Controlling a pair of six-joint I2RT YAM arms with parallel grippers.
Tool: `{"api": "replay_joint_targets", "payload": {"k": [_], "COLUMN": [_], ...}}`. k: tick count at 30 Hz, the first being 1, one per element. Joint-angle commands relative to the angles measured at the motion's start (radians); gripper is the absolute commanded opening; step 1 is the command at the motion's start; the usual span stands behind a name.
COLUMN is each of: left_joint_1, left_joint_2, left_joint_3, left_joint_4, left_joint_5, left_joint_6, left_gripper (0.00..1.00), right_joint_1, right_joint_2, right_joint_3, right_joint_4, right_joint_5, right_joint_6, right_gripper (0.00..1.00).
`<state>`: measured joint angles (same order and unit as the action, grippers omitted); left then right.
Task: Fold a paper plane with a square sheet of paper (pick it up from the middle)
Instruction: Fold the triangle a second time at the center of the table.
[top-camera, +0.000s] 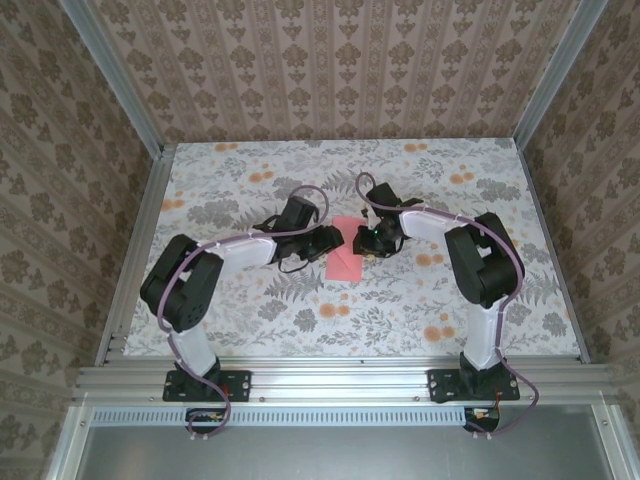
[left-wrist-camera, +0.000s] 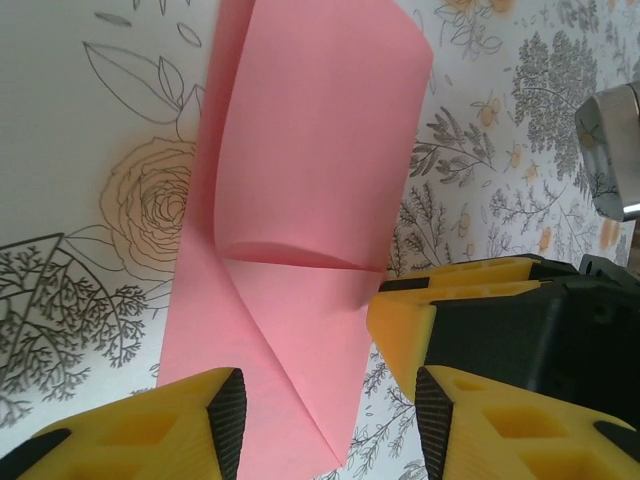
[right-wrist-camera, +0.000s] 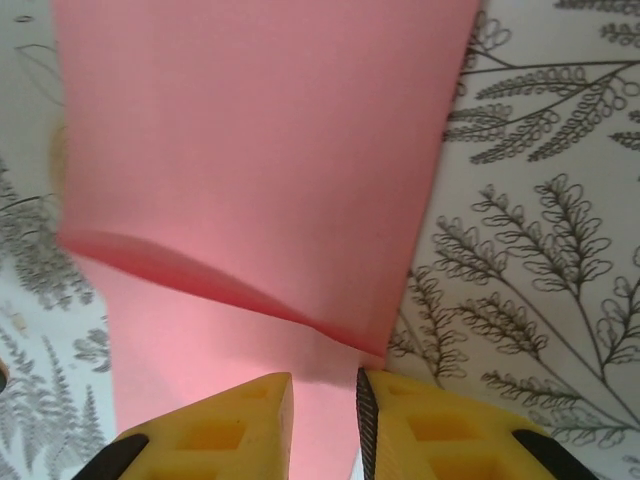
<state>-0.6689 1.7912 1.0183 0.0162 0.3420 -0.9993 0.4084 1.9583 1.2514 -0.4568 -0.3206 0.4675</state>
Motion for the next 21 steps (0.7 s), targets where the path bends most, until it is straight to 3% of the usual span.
{"api": "replay_joint_targets", "payload": {"k": [1, 13, 21], "left_joint_1": [-0.011, -0.022, -0.022], "left_joint_2": [0.038, 0.142, 0.177], "left_joint_3": [-0.001, 0.059, 0.093], "left_joint_4": [0.033, 0.055, 0.082], "left_joint_5": [0.029, 0.068, 0.081], "left_joint_6": [-0.035, -0.048, -0.062], "left_gripper": [0.51, 0.5, 0.42], "right_joint_1": [-0.015, -0.059, -0.068], "right_joint_2": [0.017, 0.04, 0.056], "right_joint_3": [0.002, -0.052, -0.059], "right_joint_4": [-0.015, 0.04, 0.038], "right_joint_5": [0.027, -0.057, -0.051], "right_joint_6": [0.012, 0.065, 0.083], "right_gripper": [0.26, 0.24, 0.19]}}
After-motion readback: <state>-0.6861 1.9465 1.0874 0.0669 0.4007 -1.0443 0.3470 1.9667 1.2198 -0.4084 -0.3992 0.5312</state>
